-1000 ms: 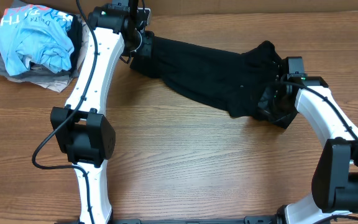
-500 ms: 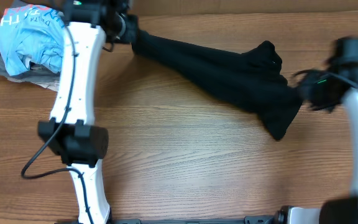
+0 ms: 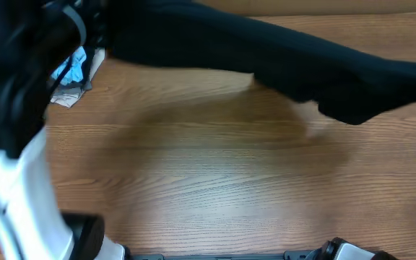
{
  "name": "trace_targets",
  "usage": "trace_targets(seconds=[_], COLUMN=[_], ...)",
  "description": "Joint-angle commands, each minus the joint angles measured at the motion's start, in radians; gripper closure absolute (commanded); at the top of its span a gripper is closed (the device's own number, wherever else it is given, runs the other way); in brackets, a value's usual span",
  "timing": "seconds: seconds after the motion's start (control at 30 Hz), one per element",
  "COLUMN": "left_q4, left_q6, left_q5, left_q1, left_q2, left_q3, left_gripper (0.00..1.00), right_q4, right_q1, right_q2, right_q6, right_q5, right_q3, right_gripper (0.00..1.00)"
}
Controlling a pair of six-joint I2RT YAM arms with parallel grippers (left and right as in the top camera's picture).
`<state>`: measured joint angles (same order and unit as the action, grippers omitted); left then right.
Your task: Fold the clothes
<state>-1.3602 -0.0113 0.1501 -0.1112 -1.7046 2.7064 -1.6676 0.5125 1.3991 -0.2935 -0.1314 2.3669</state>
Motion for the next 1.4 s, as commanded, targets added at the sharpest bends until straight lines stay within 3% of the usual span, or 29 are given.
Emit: trace_targets(seconds=[0.0,0.2,0.4,0.63,0.9,1.13,1.37], left_q4=[-0.002,-0.074,-0.189,-0.322,-0.327,-0.209,0.098], left_q6=[-0.020,-0.019,0.017,0.055,0.072,0.072,0.071], left_q5=[-0.109,-0.178,-0.213,-0.213,-0.204,-0.201,-0.201], left_q1=[0.014,0.014,0.014,0.014,0.014,0.014,0.012], left_q2=[0.092,0.200,0.182,0.014,-0.267,-0.526,-0.726], left_q3=[0.014,0.014,-0.005,-0.077,-0.174,-0.218,-0.217], left_gripper=[0.96,0.96,0.96,0.96,0.96,0.96,0.96], right_q4=[-0.026,-0.026,-0.026,-0.026,0.046,0.272,0.544], right_q1=[0.056,0.071,0.071,0.071,-0.021,-0.165,-0.248], right_q2=[-0.011,-0.117,-0.173,-0.133,0.061,0.303,0.543], right_q6=[0.037,0.045,0.125,0.208,0.276,0.265,0.187], right_q5=[0.027,0.006,-0.031,-0.124,-0.150,-0.147,-0.132], right_q3=[0.135,0.168,0.138,-0.093,-0.370,-0.516,-0.515], right_gripper=[0.96,0.96,0.96,0.96,0.96,0.96,0.96])
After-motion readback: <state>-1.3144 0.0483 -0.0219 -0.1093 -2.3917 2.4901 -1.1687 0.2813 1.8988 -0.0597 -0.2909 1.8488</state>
